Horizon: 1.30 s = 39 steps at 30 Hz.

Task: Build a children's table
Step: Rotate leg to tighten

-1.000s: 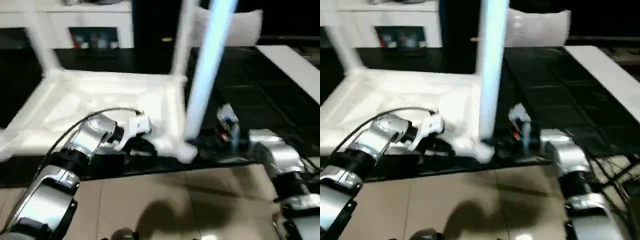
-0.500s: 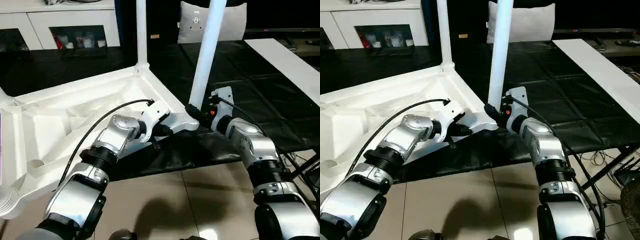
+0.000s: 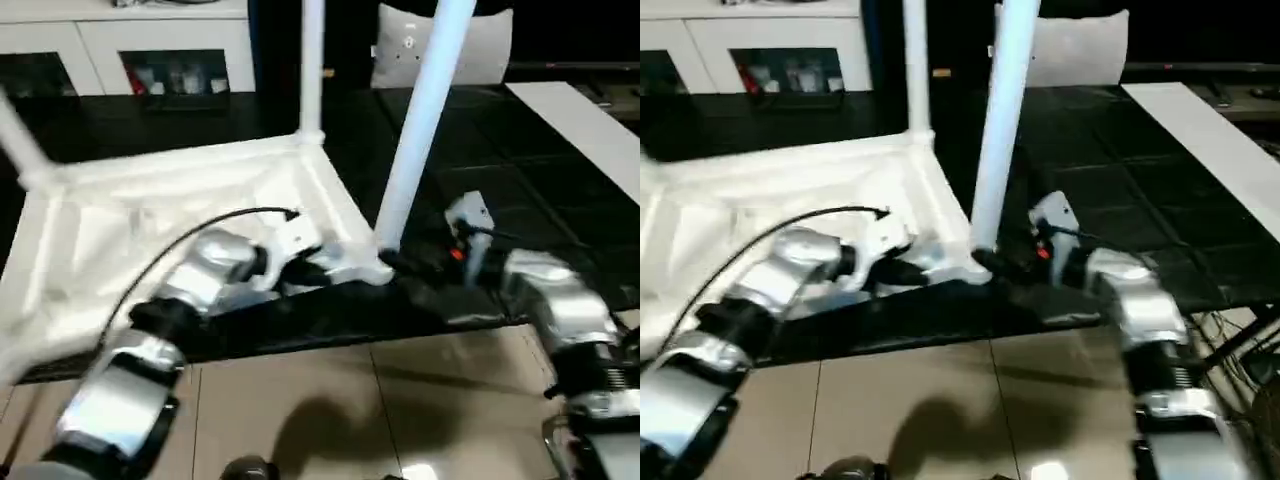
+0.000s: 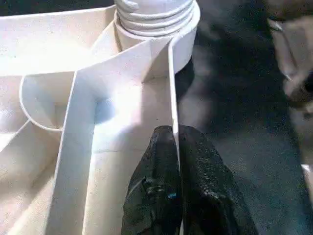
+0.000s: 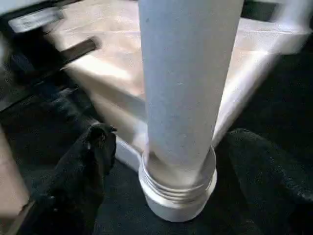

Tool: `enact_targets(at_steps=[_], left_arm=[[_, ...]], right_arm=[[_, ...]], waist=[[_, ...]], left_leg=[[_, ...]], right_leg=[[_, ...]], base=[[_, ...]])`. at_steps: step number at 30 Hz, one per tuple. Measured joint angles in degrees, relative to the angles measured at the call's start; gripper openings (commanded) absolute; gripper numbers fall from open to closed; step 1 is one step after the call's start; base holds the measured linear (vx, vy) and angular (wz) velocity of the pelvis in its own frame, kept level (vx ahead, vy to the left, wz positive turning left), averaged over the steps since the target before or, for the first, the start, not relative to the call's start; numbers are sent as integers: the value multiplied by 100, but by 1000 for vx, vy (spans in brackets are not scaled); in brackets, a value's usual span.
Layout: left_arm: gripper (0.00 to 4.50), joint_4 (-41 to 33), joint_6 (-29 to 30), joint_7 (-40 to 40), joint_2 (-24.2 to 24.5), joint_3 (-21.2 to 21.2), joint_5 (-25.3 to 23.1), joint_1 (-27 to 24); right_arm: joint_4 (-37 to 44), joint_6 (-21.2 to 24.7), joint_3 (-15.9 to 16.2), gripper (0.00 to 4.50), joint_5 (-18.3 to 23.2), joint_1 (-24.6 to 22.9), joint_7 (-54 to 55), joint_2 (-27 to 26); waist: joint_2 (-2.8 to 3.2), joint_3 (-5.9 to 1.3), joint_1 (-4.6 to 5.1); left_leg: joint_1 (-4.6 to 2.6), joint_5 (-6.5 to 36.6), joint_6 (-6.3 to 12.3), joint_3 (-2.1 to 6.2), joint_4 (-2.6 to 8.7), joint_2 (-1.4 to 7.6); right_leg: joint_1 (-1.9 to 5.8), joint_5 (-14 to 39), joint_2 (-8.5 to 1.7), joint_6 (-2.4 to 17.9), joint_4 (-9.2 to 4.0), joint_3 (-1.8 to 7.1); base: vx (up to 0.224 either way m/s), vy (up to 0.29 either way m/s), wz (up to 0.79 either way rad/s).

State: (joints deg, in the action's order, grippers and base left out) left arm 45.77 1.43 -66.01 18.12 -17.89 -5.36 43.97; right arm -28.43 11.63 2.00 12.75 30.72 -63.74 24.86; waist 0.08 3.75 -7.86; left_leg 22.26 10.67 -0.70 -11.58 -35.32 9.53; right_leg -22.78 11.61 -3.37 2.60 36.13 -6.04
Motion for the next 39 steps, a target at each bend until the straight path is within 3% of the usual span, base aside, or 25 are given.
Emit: enact_targets(at_steps=[3, 5, 8, 9, 13, 16, 18, 19, 29, 36, 39], left_arm=[[0, -19, -395, -538, 192, -85, 40, -57], [0, -51, -568, -995, 332, -162, 118, -86], [0, -52, -739, -1253, 379, -231, 122, -86], [0, -55, -811, -1363, 389, -267, 123, -84], [0, -90, -910, -1603, 424, -342, 126, -84], [0, -95, -943, -1707, 437, -349, 125, -81], [0, -94, -985, -1810, 444, -359, 127, -79], [0, -93, -1024, -1856, 445, -371, 128, -78], [0, -92, -886, -1995, 388, -375, 187, -78], [0, -101, -211, -1683, 334, -237, 211, -74], [0, -101, 300, -1057, 271, -15, 129, -38]], right_arm=[[77, -53, 129, 391, 112, -7, -585, 143], [80, -98, 206, 356, 143, -14, -1001, 273], [86, -122, 306, 353, 191, -15, -1292, 291], [93, -121, 379, 325, 196, -20, -1439, 305], [121, -116, 550, 307, 197, -47, -1730, 354], [128, -98, 611, 262, 208, -46, -1915, 359], [130, -70, 713, 262, 241, -46, -2107, 358], [130, -49, 747, 241, 247, -46, -2175, 355], [-50, 13, 760, 198, 320, 11, -2439, 333], [-278, 159, 545, 196, 344, 43, -1905, 106], [-573, 243, 290, 196, 246, 234, -823, -285]], waist=[[-3, -1, -66], [-3, -1, -122], [-3, -1, -189], [-3, -1, -196], [-3, -1, -205], [-4, -2, -209], [-4, -2, -209], [-4, -2, -220], [-4, -2, -247], [-3, -3, -173], [-10, -3, 12]], left_leg=[[2, 0, 0, 0, -1, 0], [5, 0, 1, 0, -1, -1], [5, 1, 0, -1, -4, -1], [6, 2, -1, -1, -5, -2], [5, 2, -2, -1, -6, -1], [5, 2, -3, -1, -6, -1], [7, 1, -2, -1, -6, -1], [8, 1, -1, -1, -6, -1], [8, 1, -1, -1, -8, -1], [-17, 4, -15, -1, -9, 0], [-33, -10, -29, -1, -10, 2]], right_leg=[[0, 0, 0, -1, -1, 0], [0, 3, -2, -4, -1, 0], [2, 2, -4, -4, -1, 0], [3, 2, -5, -4, -1, 0], [4, 2, -5, -4, 0, 0], [5, 2, -5, -4, 1, -1], [5, 3, -5, -5, 1, -1], [4, 3, -5, -5, 0, -1], [5, 3, -5, -5, 0, -1], [22, -9, -5, -6, 1, -1], [26, -14, -5, -20, 0, -1]], base=[[0, 0, 0], [0, 0, 0], [0, 0, 0], [0, 0, 0], [0, 0, 0], [0, 0, 0], [0, 0, 0], [0, 0, 0], [0, 0, 0], [0, 0, 0], [0, 0, 0]])
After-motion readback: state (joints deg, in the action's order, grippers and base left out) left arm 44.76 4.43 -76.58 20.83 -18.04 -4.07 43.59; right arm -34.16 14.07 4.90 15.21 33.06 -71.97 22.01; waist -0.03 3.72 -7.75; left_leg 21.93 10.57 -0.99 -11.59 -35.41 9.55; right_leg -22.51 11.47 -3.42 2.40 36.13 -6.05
